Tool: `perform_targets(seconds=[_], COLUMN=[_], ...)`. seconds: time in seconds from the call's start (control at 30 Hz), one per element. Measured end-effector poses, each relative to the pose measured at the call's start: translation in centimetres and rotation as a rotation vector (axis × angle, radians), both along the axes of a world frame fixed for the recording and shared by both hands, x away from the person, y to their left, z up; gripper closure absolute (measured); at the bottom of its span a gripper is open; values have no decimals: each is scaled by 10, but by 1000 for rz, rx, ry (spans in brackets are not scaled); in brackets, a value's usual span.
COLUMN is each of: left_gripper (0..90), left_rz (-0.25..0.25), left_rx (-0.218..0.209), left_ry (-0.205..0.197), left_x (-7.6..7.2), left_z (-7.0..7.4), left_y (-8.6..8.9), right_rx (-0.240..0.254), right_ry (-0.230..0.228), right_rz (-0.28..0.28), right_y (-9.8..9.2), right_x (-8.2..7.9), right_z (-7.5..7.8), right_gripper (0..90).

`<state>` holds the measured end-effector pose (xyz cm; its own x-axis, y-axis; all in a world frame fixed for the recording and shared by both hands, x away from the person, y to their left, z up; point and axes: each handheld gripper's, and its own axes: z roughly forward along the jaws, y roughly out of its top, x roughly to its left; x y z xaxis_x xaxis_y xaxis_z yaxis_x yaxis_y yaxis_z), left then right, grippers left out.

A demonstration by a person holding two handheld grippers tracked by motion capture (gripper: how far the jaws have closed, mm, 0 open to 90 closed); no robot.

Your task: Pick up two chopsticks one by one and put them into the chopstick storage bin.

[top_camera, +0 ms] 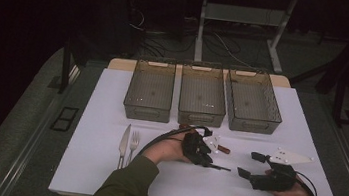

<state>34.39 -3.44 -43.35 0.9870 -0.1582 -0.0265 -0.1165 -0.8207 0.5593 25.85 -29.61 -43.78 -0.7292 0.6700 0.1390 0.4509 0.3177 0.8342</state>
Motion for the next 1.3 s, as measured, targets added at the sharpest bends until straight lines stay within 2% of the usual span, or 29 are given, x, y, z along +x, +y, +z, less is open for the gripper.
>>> perform_targets(seconds=[0.1,0.23,0.4,0.53,0.7,0.83,0.9,1.0,1.07,1.3], left_gripper=[743,676,671,707,731,735,735,736,739,748], left_rz=[17,63,127,181,266,317,343,357,353,364], left_rx=[-10,-58,-102,-129,-127,-69,-54,-33,-41,-45], left_ry=[-3,0,-24,-55,-80,-92,-79,-59,-43,-32], left_x=[1,-1,-5,-10,-14,-14,-12,-9,-7,-1], left_z=[3,11,25,30,27,18,12,5,4,1], left_y=[3,16,49,81,124,153,165,173,176,180], right_rx=[0,1,-1,-2,-5,-6,-7,-8,-8,-6], right_ry=[-3,-5,-5,-3,0,2,0,1,0,4], right_rz=[1,0,0,-1,-2,-1,-1,0,1,1], right_y=[0,0,0,1,1,2,2,2,2,2], right_x=[0,0,0,0,0,0,0,0,0,1], right_z=[0,0,0,0,-1,-1,-1,-1,-2,-2], right_gripper=[200,200,200,200,200,200,200,200,200,200])
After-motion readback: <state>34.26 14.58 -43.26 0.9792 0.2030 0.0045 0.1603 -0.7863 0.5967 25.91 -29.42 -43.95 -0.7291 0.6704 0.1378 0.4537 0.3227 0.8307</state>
